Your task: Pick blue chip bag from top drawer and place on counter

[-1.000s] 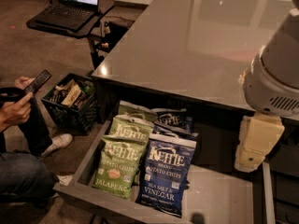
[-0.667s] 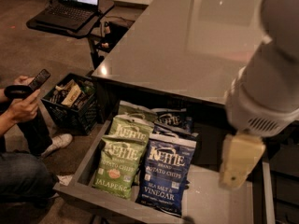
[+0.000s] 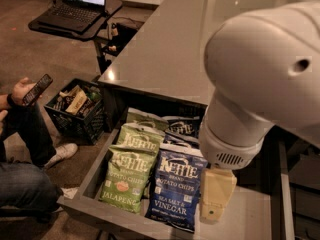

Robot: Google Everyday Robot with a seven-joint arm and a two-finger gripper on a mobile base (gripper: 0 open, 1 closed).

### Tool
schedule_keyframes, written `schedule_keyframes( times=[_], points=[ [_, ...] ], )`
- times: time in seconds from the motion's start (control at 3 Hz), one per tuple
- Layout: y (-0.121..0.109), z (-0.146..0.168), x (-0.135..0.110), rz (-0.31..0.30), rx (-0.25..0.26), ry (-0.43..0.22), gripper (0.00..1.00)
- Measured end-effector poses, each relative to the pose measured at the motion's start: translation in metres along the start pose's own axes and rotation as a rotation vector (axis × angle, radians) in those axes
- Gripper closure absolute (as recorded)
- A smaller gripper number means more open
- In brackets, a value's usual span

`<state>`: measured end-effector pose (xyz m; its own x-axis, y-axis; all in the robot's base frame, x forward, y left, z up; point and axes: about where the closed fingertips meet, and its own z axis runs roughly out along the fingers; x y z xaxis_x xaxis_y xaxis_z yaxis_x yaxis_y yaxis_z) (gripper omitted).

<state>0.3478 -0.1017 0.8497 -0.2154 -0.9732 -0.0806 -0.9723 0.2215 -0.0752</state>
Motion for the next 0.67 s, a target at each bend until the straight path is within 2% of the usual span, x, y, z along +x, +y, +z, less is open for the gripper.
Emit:
schedule_keyframes(
  times=[0.33, 0.67],
  points=[
    [0.001, 0.001, 0.000, -0.002, -0.001, 0.001, 0.00],
    [-0.004, 0.016, -0.009, -0.008, -0.034, -0.073, 0.00]
  ],
)
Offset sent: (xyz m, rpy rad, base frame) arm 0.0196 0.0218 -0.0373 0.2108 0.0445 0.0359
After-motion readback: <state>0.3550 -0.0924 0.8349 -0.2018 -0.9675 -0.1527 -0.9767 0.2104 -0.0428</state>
